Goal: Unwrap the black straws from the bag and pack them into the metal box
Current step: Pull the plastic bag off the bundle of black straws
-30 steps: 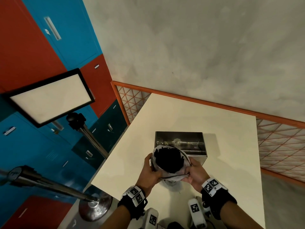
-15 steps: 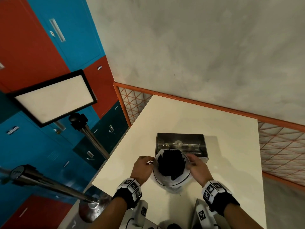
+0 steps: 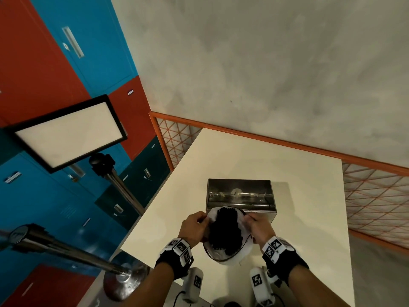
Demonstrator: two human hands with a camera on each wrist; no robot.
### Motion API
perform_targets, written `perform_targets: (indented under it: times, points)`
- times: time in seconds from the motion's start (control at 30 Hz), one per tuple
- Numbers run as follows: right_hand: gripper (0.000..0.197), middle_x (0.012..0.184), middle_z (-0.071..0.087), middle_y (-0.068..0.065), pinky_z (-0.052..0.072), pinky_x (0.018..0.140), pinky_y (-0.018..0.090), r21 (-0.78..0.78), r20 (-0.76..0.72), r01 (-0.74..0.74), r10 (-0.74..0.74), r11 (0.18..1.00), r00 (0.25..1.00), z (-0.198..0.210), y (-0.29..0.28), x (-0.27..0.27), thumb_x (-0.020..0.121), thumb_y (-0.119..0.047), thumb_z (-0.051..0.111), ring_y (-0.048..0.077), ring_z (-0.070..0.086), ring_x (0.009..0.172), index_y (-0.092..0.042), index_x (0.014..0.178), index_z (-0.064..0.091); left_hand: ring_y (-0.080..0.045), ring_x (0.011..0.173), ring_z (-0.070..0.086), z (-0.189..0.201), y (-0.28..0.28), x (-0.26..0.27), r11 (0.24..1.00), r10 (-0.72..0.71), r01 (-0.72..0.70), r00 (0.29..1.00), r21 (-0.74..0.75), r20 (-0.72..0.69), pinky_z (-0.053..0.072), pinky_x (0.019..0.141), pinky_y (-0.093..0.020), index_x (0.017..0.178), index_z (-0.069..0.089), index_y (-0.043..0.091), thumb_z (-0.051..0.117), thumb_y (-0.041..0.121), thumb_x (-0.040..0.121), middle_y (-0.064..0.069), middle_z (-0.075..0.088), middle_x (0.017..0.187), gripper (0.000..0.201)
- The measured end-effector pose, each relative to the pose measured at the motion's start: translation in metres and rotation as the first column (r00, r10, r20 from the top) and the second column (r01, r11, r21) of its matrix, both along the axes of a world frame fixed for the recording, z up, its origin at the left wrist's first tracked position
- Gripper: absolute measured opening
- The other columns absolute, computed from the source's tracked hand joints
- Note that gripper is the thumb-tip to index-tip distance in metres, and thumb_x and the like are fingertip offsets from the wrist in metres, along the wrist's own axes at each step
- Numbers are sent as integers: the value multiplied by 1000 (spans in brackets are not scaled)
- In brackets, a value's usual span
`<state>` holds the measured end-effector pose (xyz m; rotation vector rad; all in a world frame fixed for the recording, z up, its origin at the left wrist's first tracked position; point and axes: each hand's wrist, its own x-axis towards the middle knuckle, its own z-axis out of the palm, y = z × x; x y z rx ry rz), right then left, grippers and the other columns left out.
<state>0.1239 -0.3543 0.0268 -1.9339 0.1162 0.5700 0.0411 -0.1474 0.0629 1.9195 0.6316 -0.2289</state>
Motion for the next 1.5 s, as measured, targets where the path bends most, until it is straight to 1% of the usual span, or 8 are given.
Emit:
perform_targets:
  times: [0.27,0.43,0.6,0.77,0.9,1.0,1.17,1.5]
  points:
    - [24,109,68,11,49,85,30,-265,-59,-137,126,955,990,-6,-9,-2,96,-19,50,31,63,105,-19,103,73,-35,94,69,-69,21,7,997,69,-68,995,26,-74,61,79,-50,84,68,20,51,49,78,-13,71,93,34]
    - [20,106,69,4,59,74,43,-68,-58,-29,25,997,998,1,-17,-4,93,-17,56,29,66,96,-32,105,62,-25,98,65,-12,3,-1,971,164,-157,986,-179,25,64,76,-45,113,63,15,60,12,96,-8,60,121,17]
    - [37,103,65,1,58,54,36,61,17,-26,25,998,1000,14,-24,-12,90,-6,55,25,67,87,-35,111,58,-17,131,45,-3,7,-9,990,-130,136,974,-20,184,49,103,-35,128,47,50,70,13,89,8,41,141,59]
    - [47,93,71,-5,61,68,46,-17,143,-115,116,993,983,12,-22,-11,85,9,47,20,69,85,-33,92,67,8,141,31,2,-4,-20,911,-364,395,906,-121,214,39,115,-28,155,17,40,91,32,71,27,32,153,112]
    - [43,98,72,0,56,83,35,-146,193,-200,227,969,955,12,-16,-12,82,10,50,19,67,91,-25,97,68,-9,142,37,-19,-14,-12,929,-361,346,924,131,127,41,115,-43,154,0,54,95,57,47,18,35,153,143]
    - [50,124,65,1,42,92,18,-280,226,-295,362,913,904,21,-14,-13,83,4,54,18,61,111,-22,125,61,-10,134,46,-24,-17,-7,948,-303,284,943,141,139,43,113,-39,155,-2,52,93,55,51,14,45,144,141]
    - [90,151,35,-11,37,113,29,-254,258,-495,552,831,793,49,-19,-11,75,-9,66,13,44,134,-38,150,27,-15,126,44,-20,-16,-2,928,-318,283,940,243,122,40,108,-31,151,27,40,89,42,60,12,48,138,111]
    - [100,124,60,-8,45,90,19,-302,246,-499,572,812,782,28,-6,-5,63,-29,83,14,60,111,-45,143,25,-19,114,60,-12,-17,15,856,-392,352,920,378,30,49,99,-34,132,58,29,78,53,71,6,54,131,68]
